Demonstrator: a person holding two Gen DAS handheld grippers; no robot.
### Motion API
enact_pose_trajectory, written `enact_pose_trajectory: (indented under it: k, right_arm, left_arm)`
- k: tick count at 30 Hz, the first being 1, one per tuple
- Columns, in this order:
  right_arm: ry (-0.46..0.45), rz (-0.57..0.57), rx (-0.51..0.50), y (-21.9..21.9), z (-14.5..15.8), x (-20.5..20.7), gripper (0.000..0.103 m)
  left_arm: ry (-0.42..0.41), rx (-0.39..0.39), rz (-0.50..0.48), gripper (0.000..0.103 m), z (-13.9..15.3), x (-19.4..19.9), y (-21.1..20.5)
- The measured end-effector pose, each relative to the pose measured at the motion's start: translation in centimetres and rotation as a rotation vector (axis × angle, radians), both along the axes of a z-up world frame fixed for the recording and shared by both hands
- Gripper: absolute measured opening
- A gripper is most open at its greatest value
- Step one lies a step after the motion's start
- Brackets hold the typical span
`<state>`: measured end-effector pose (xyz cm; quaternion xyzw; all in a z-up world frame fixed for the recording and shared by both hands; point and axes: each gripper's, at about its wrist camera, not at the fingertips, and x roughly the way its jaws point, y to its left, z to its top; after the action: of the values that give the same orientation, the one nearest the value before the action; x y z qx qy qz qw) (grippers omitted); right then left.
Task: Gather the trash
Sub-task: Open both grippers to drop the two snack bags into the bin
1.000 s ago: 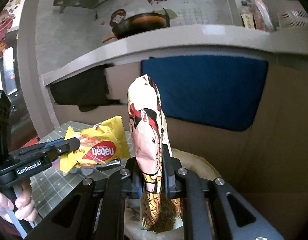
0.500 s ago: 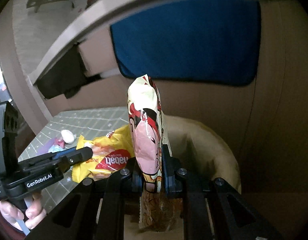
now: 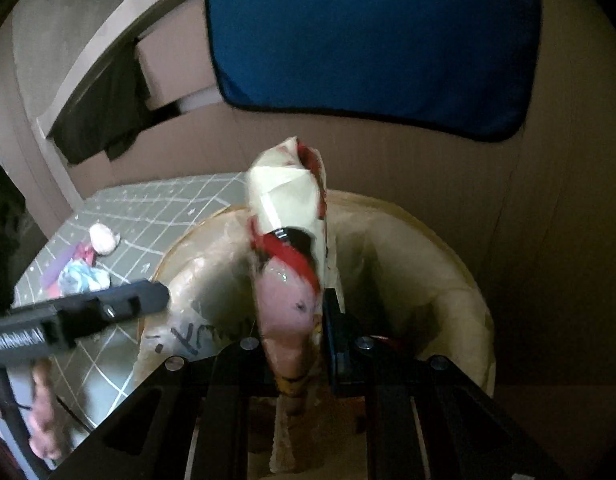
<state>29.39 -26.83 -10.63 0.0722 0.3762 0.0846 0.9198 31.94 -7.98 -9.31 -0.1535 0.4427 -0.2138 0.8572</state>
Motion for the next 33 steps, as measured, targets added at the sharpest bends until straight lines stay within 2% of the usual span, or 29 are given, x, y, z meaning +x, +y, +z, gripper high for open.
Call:
enact_pose_trajectory:
  k: [6, 9, 10, 11, 13, 19, 25, 33]
  right_arm:
    - [0.052, 0.041, -0.021, 1.6, -0.5, -0.5, 0.014]
    - [0.074, 0.055, -0.022, 2.2, -0.7, -1.2, 0.019]
    - [0.072, 0.054, -0.013, 2.3, -0.7, -1.6, 0.027]
    - [0.068, 0.052, 0.001, 2.2, -0.5, -2.0, 0.042]
    - [0.052, 0.049, 0.027, 2.1, 0.0, -2.7, 0.052]
    - [-0.049, 0.011, 0.036, 1.9, 3.0, -4.8, 0.053]
    - [-0.167, -0.009, 0.034, 2.1, 6.2, -6.2, 0.053]
    - [-0.196, 0.043, 0.037, 4.6, 7.7, -6.1, 0.053]
  left_arm:
    - [-0.051, -0.006, 0.050, 0.042, 1.8, -1.8, 2.4]
    - [-0.073, -0.002, 0.054, 0.042, 2.4, -2.6, 3.3]
    - [-0.077, -0.001, 0.057, 0.042, 2.6, -2.6, 3.6]
    - [-0.083, -0.001, 0.063, 0.042, 2.8, -2.9, 4.0]
    - [-0.094, -0.004, 0.077, 0.042, 3.3, -3.4, 4.9]
    - [-0.124, -0.014, 0.146, 0.042, 4.3, -4.9, 7.9]
    - [-0.177, 0.042, 0.233, 0.042, 5.4, -6.6, 11.0]
    - [-0.193, 0.079, 0.356, 0.042, 5.9, -8.2, 16.0]
